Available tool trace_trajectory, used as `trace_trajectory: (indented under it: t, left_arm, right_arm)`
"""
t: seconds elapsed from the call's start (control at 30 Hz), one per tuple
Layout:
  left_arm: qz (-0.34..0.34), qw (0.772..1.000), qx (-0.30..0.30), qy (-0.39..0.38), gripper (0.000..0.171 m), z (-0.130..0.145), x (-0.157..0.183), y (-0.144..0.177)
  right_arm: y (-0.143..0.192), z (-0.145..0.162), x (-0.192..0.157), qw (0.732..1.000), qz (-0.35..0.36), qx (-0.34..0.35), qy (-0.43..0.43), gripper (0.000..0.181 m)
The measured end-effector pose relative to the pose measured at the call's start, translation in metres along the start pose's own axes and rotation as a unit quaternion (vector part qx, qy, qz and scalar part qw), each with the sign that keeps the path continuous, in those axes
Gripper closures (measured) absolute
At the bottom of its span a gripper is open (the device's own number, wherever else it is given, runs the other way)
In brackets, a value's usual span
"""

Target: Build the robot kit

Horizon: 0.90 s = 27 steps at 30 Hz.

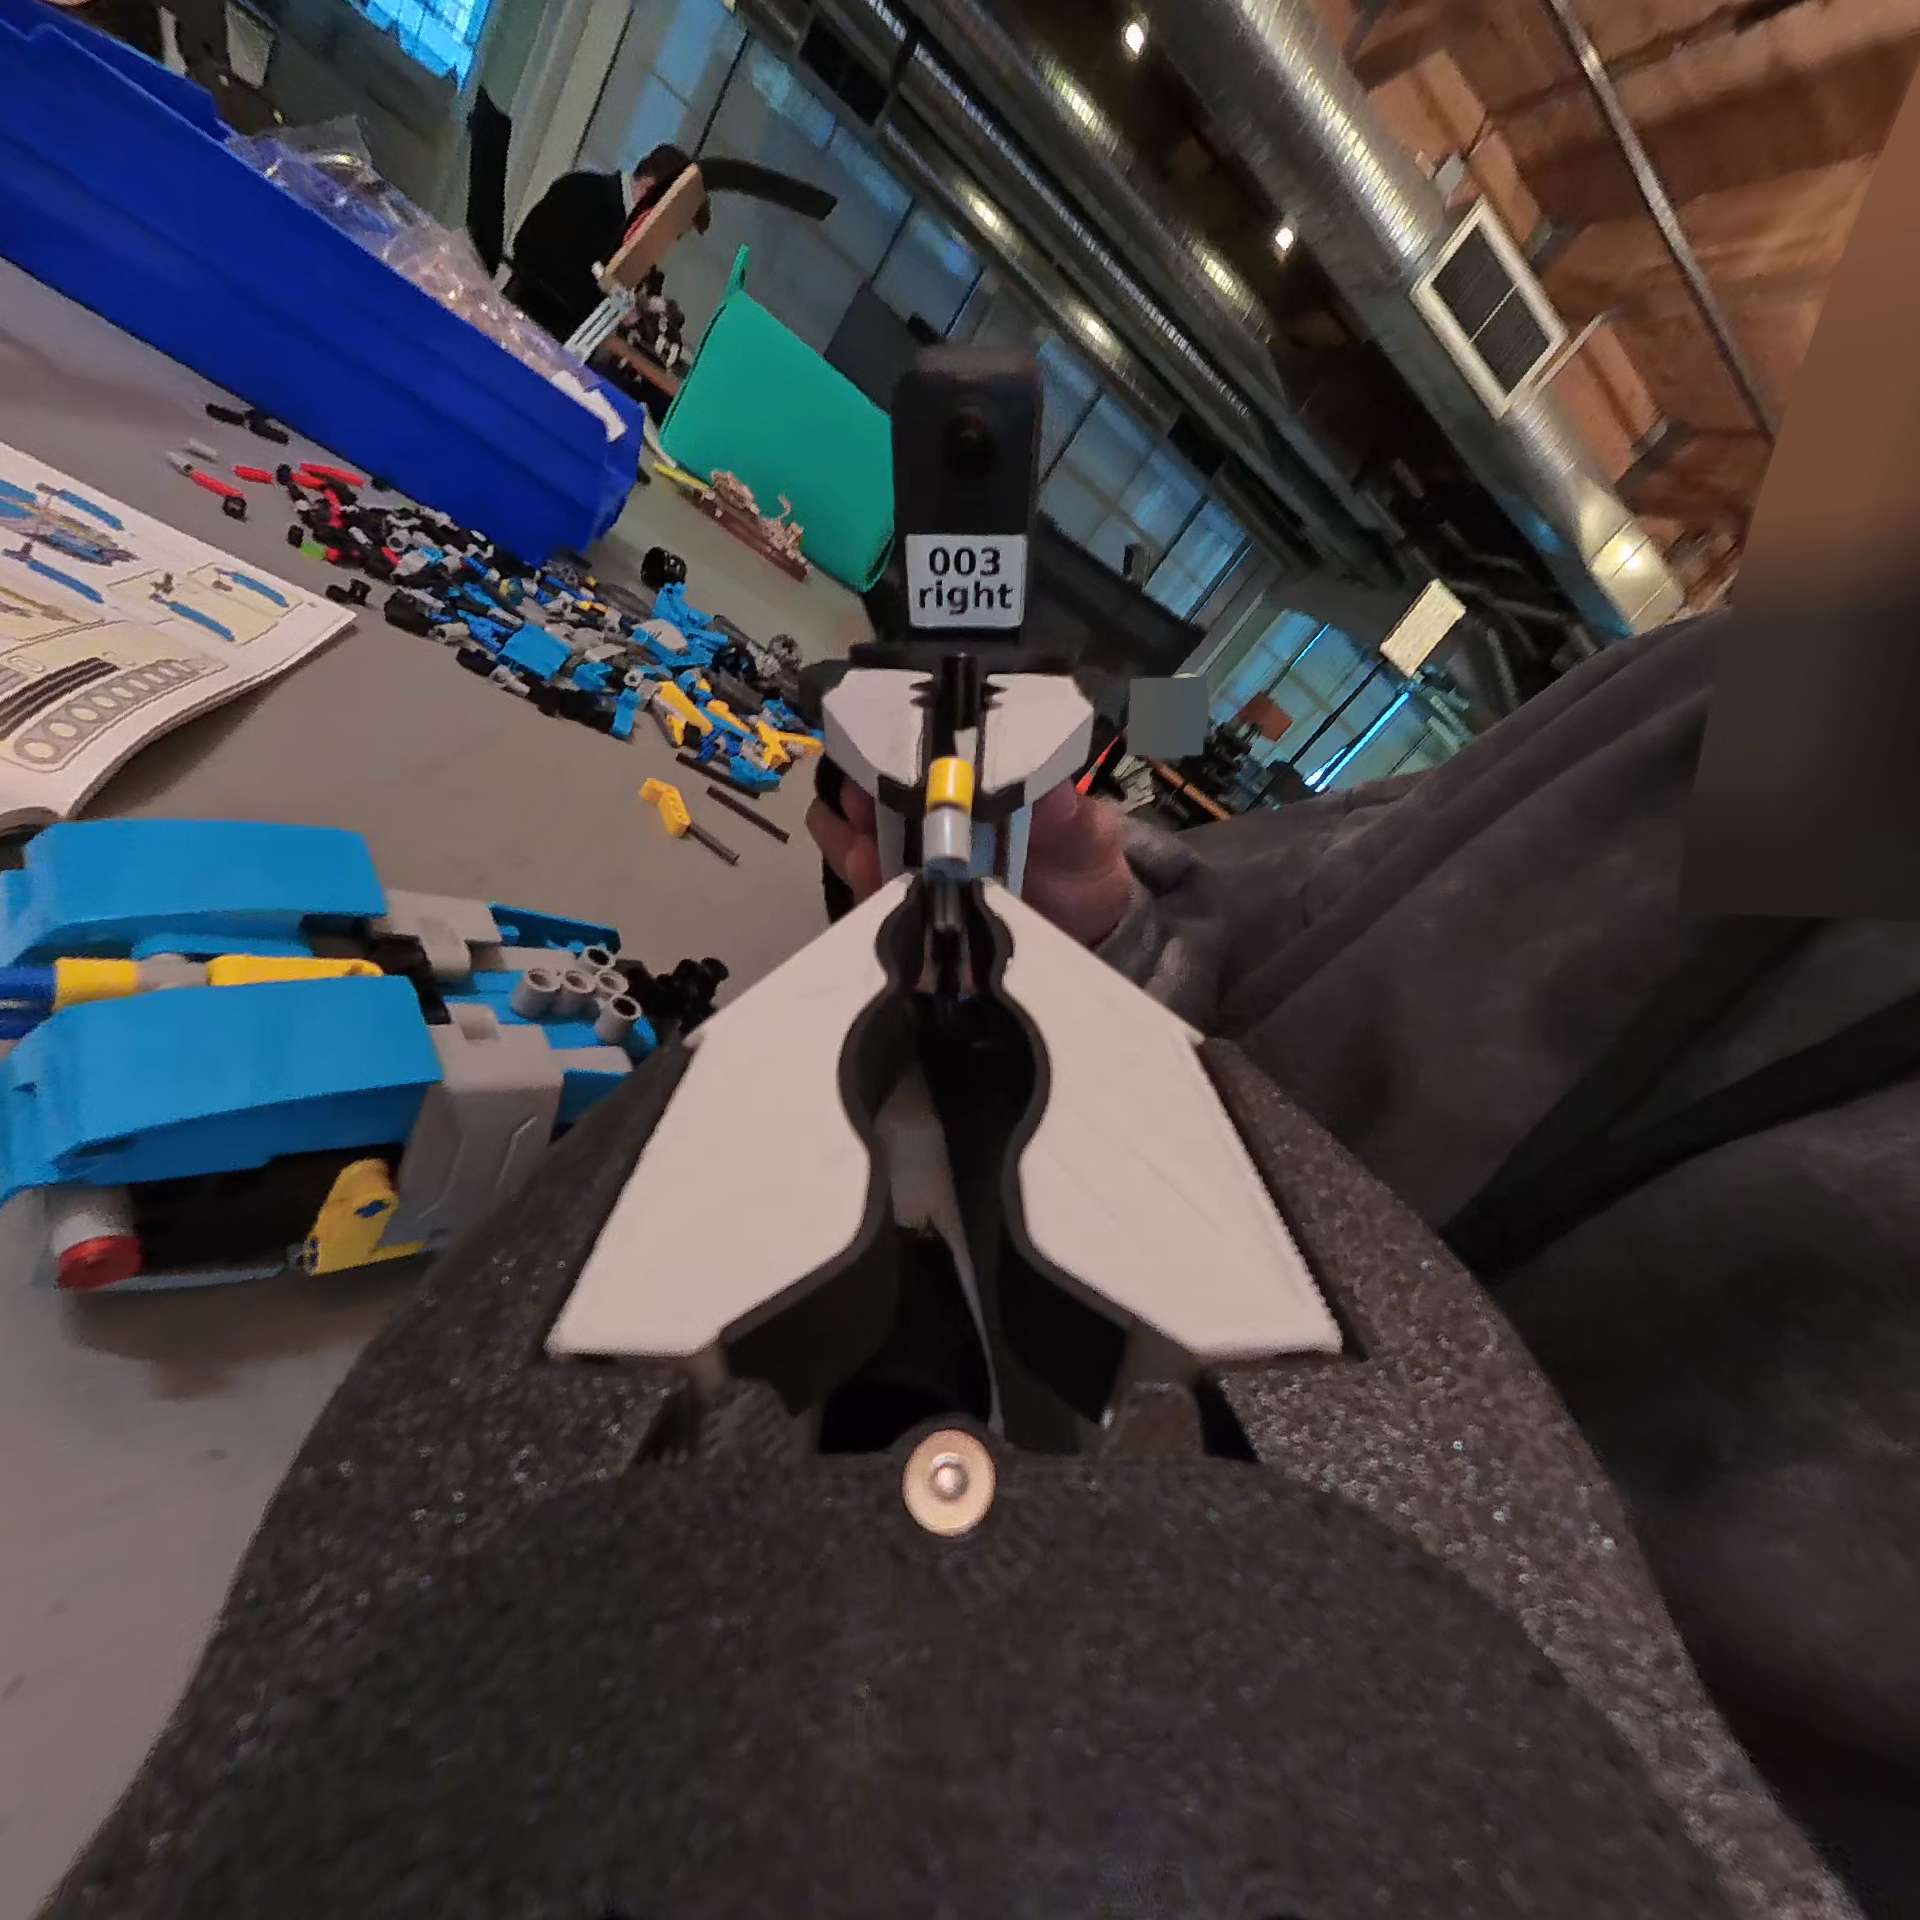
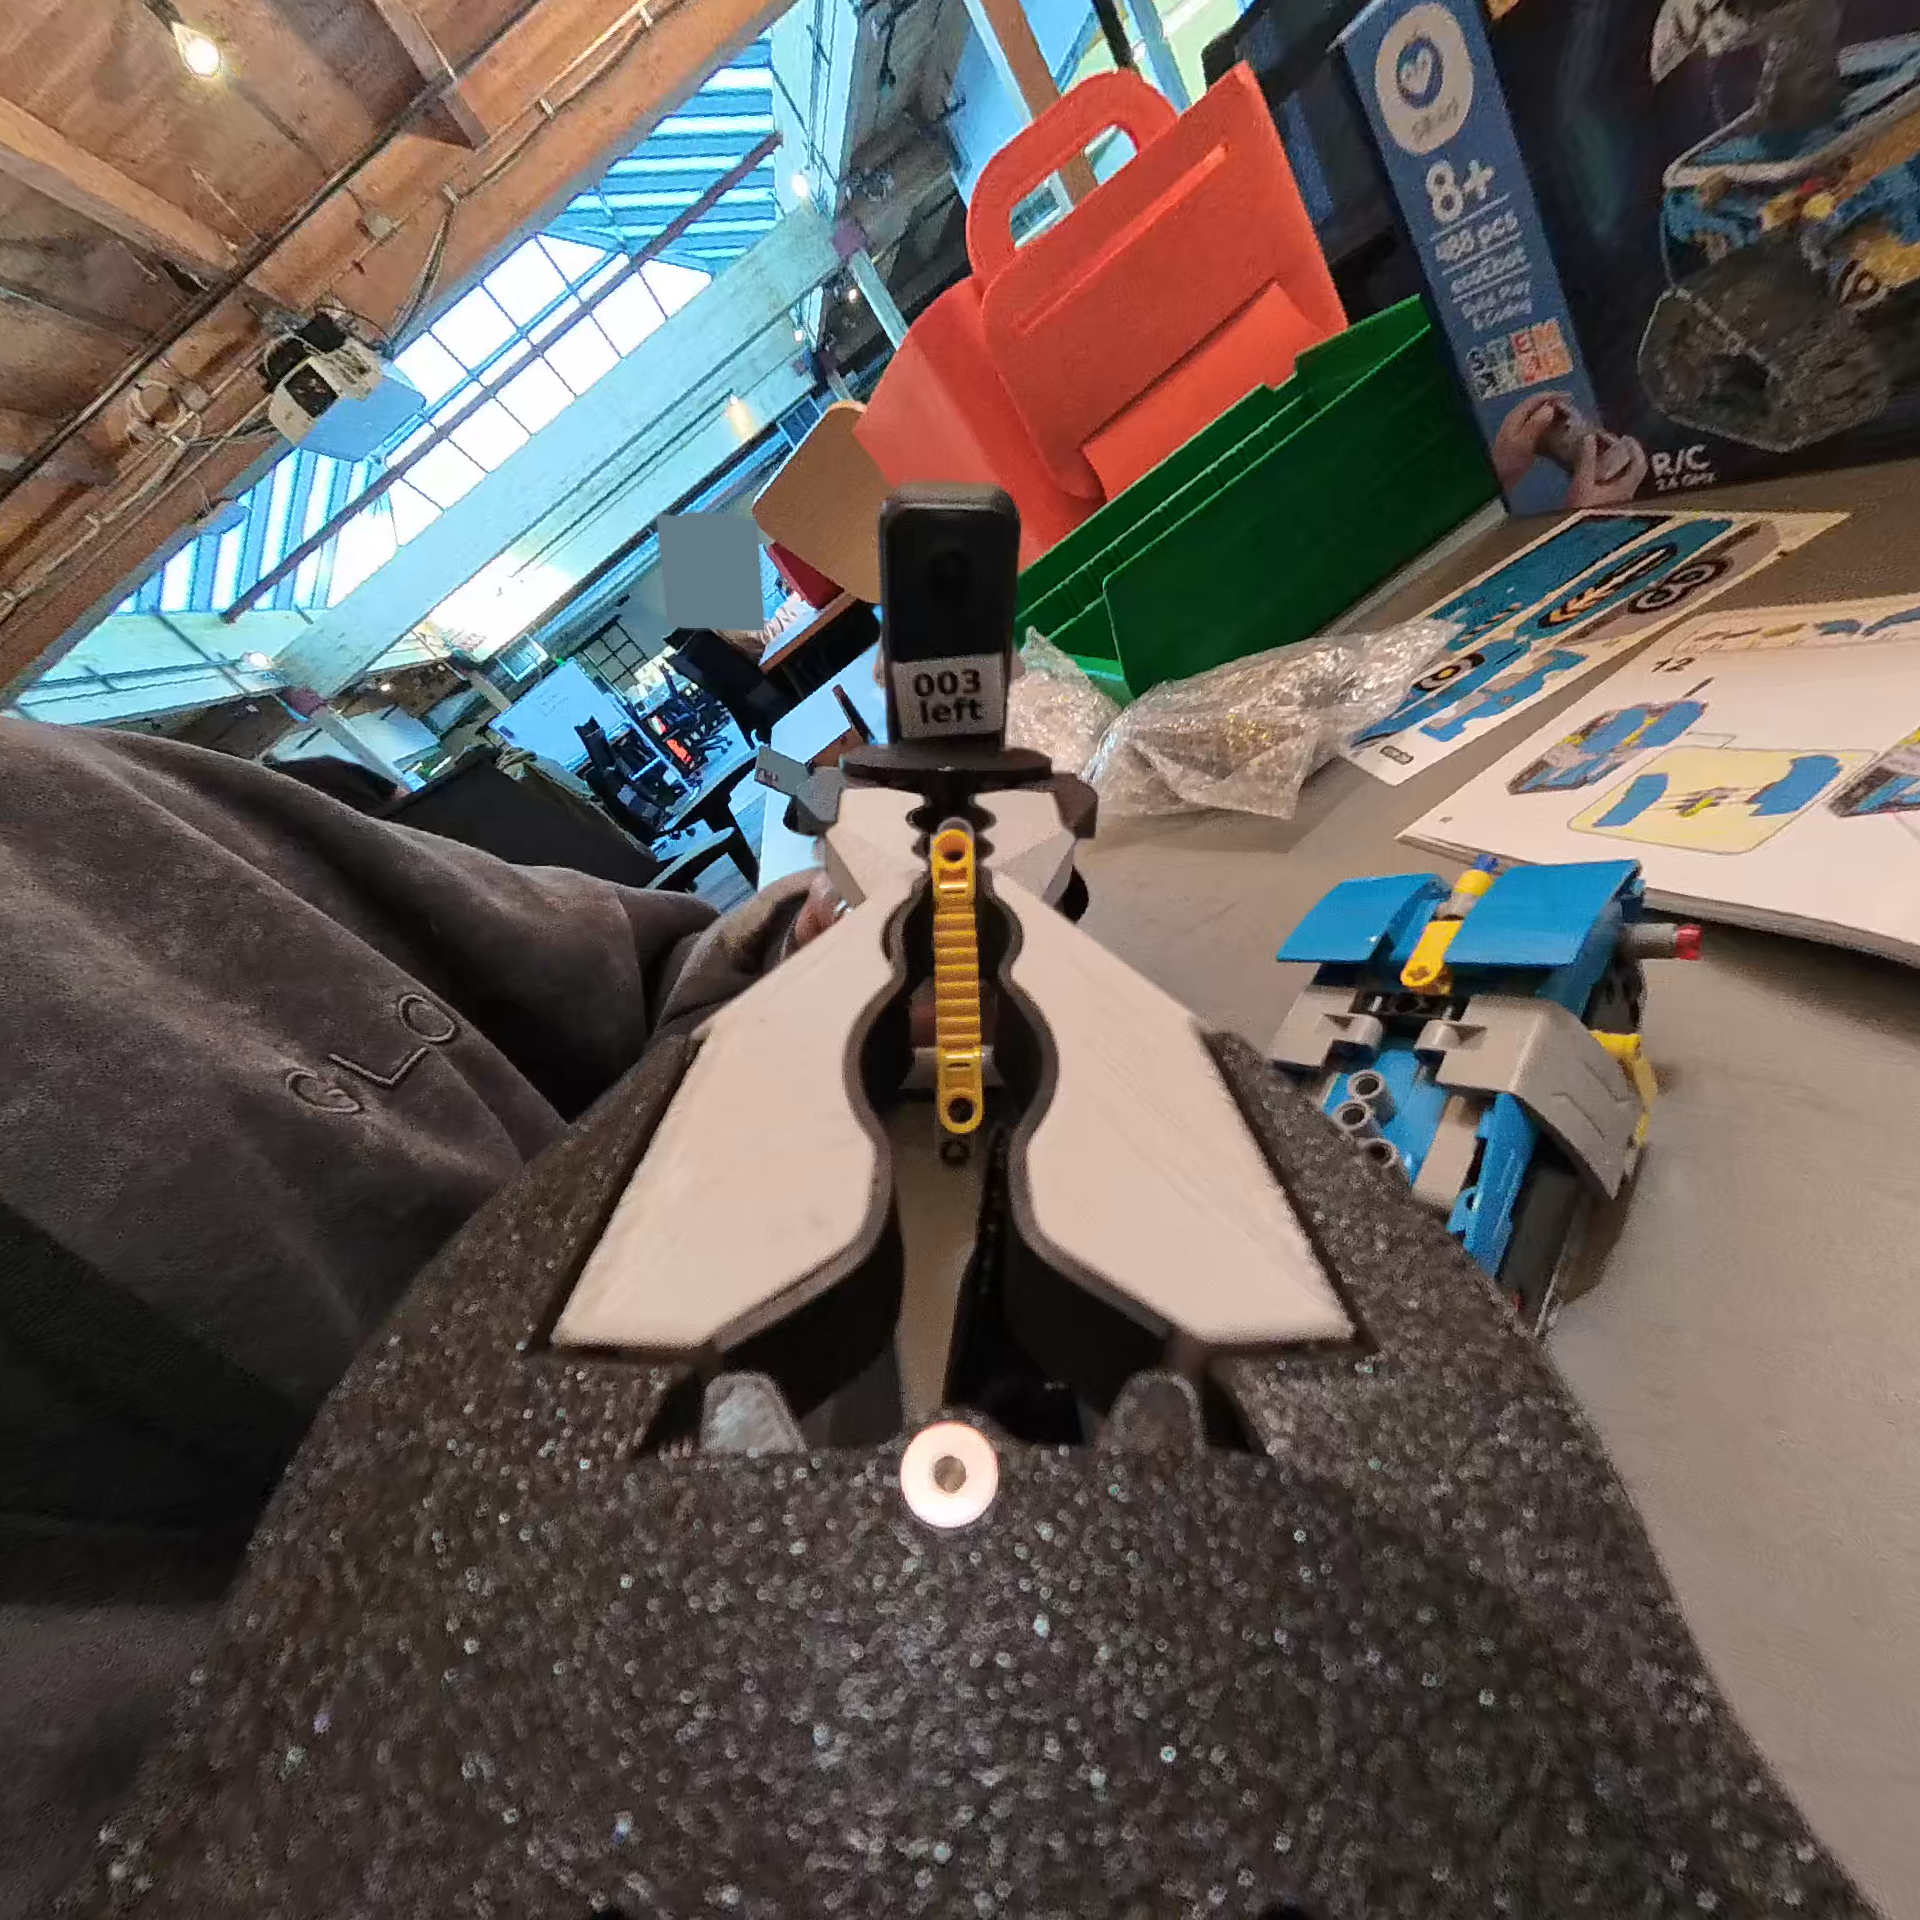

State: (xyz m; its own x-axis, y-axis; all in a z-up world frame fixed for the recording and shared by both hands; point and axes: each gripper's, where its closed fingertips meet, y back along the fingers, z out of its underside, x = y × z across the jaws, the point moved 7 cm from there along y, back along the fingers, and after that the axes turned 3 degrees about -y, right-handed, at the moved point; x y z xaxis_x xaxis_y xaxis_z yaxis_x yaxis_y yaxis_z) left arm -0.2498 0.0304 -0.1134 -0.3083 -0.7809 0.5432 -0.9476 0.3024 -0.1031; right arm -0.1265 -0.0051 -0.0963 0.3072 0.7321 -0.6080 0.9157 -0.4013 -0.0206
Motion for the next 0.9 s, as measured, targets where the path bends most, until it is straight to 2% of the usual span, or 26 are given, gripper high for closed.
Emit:
trace_trajectory:
  t: [0.17,0.3,0.67,0.9]
  left_arm:
    - [-0.028,0.999,-0.040,-0.024,0.165,0.002,-0.001,0.001]
    - [-0.033,0.997,-0.057,-0.035,0.165,0.003,0.000,0.002]
    - [-0.023,0.998,-0.051,-0.014,0.166,0.003,0.001,0.001]
    - [0.012,1.000,-0.004,0.012,0.165,-0.001,0.004,0.001]
  right_arm:
    - [-0.001,0.009,0.006,0.998,0.002,-0.056,-0.001,0.174]
    - [-0.001,0.013,0.007,0.998,-0.006,-0.061,-0.013,0.174]
    - [0.001,0.014,0.009,0.997,-0.034,-0.054,-0.050,0.174]
    - [0.001,0.010,0.005,0.995,-0.067,-0.023,-0.069,0.174]
